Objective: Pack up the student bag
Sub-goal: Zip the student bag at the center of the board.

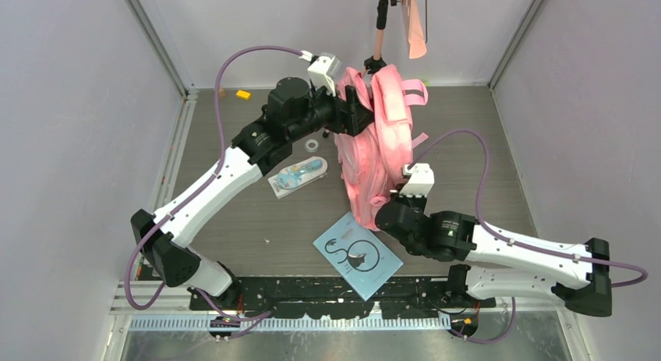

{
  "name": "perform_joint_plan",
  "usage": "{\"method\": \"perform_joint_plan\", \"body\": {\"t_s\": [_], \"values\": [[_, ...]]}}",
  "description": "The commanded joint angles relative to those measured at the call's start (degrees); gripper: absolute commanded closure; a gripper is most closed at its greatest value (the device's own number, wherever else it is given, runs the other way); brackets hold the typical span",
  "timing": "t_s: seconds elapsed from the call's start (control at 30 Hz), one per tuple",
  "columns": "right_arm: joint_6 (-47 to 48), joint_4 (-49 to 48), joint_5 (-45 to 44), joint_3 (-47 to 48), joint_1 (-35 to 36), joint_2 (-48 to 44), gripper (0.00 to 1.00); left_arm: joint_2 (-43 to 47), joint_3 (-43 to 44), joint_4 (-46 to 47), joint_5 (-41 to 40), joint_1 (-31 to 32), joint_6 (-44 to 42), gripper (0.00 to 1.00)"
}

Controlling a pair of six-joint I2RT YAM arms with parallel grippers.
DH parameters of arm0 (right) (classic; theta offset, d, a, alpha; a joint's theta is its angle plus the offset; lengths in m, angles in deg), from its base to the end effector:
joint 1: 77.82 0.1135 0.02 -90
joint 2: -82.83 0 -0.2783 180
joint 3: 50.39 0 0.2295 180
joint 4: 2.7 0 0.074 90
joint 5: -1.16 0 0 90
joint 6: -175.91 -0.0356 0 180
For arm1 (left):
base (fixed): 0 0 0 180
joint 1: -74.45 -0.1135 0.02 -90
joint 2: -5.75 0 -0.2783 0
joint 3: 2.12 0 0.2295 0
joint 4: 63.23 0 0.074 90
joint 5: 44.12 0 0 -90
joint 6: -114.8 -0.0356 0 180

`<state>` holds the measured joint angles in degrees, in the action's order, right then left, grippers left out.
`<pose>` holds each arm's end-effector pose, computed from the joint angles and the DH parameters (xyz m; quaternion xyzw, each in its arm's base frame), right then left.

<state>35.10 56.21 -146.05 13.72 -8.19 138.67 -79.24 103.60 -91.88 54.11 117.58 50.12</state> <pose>0.0803 0.1302 0.3047 0.0239 0.8419 0.0327 0.5381 0.2290 -0.2215 0.4569 0.1630 0.7359 -0.4131 0.5110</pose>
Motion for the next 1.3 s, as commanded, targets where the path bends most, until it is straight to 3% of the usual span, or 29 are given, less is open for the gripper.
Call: {"method": "perform_joint_plan", "body": {"t_s": [0.0, 0.2, 0.47, 0.93, 1.27], "values": [[4.0, -2.0, -0.1, 4.0, -0.7, -6.2, 1.0, -0.5, -2.5, -8.5, 0.9, -0.3, 0.8, 0.25], [7.7, -5.7, 1.4, 5.5, -0.8, -11.4, 1.0, -0.4, -2.9, -7.9, 1.0, -0.6, 1.0, 0.25], [13.9, -10.6, 1.5, 9.3, -0.7, -11.5, 1.0, -0.5, -2.8, -7.6, 2.0, -0.7, 0.7, 0.25], [22.1, -15.2, 1.9, 18.8, -0.7, -9.3, 1.0, 2.9, -3.8, -2.1, 10.4, -0.6, -6.5, 0.1], [24.9, -16.9, 3.6, 26.5, -0.7, -5.5, 1.0, 7.8, -9.4, 3.3, 17.2, -0.6, -12.6, 0.03]]}}
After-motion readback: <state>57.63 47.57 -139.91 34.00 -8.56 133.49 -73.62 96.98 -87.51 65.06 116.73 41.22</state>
